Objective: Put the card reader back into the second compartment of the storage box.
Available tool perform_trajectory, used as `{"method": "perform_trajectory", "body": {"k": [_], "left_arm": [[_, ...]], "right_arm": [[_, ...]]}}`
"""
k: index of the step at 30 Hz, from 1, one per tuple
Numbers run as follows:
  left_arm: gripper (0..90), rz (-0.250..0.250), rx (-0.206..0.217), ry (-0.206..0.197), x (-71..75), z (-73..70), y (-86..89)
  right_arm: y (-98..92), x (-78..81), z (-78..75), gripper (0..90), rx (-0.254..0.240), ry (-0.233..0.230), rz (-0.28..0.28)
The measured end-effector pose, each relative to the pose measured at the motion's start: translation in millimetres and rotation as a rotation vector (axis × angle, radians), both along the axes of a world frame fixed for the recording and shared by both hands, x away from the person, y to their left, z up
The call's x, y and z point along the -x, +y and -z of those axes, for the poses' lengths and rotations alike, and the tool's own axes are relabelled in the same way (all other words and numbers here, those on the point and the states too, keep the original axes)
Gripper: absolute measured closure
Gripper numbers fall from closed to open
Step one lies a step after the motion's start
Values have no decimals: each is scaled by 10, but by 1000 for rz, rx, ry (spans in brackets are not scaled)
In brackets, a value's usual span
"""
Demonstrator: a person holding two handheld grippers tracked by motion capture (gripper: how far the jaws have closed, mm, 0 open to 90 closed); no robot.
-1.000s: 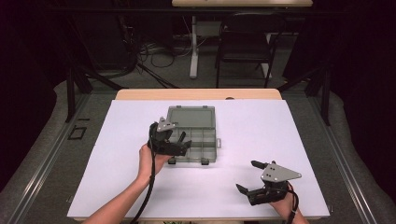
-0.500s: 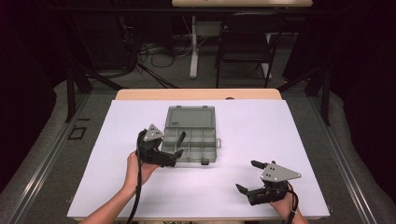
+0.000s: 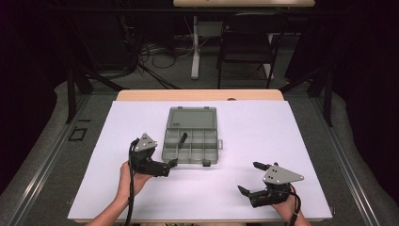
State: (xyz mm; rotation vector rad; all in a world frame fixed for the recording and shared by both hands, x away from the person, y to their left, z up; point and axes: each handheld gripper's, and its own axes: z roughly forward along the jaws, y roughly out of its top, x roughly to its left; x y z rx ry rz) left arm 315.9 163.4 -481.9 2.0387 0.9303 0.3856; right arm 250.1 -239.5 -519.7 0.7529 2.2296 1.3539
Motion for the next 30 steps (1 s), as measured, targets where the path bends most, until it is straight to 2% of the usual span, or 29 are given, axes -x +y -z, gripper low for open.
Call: {"method": "perform_trajectory", "body": {"k": [4, 15, 30], "left_arm": [[2, -13, 12, -18, 77, 12, 101], [2, -40, 6, -29, 220, 80, 326], [1, -66, 0, 1, 346, 260, 473]], "right_arm": [[-10, -3, 1, 54, 0, 2, 4], [-8, -1, 2, 54, 7, -1, 5], [-15, 9, 5, 55, 5, -2, 8]]}}
